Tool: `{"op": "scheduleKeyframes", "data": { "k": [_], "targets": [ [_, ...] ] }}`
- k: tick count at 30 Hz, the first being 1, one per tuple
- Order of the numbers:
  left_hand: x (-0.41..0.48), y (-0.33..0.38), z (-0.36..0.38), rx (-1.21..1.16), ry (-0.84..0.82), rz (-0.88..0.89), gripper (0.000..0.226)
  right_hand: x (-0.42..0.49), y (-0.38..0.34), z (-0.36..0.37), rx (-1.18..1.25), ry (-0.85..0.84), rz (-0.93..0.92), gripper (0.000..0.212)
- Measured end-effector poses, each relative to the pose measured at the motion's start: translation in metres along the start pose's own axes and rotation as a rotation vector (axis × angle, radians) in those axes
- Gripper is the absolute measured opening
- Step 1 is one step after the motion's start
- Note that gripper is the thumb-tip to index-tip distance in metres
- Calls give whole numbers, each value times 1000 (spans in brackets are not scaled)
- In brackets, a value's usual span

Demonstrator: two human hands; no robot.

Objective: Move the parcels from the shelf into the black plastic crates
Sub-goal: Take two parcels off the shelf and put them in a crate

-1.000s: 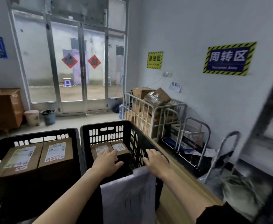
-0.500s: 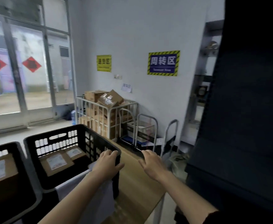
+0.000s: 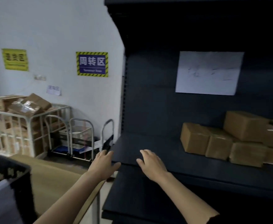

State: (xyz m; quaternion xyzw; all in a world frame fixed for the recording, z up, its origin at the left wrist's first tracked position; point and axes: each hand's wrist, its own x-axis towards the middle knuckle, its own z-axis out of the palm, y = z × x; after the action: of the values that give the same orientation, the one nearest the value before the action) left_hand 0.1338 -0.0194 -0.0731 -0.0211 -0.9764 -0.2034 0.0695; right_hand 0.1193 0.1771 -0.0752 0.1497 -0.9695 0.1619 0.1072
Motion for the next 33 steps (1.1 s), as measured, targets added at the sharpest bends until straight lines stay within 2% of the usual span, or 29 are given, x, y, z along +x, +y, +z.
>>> {"op": "scheduleKeyframes", "data": {
  "k": [10, 20, 28, 33],
  "targets": [
    [29, 143, 55, -27, -78, 126, 69, -46, 147, -73, -59, 51, 177, 53],
    [48, 235, 99, -92, -57, 138, 68, -72, 253, -107, -55, 53, 221, 54],
    [69, 282, 109, -156, 2, 139, 75, -58, 290, -122, 11, 149, 205, 53],
    [100, 318, 108, -191, 75, 162, 68, -39, 301, -135, -33, 246, 231, 51]
  ]
}}
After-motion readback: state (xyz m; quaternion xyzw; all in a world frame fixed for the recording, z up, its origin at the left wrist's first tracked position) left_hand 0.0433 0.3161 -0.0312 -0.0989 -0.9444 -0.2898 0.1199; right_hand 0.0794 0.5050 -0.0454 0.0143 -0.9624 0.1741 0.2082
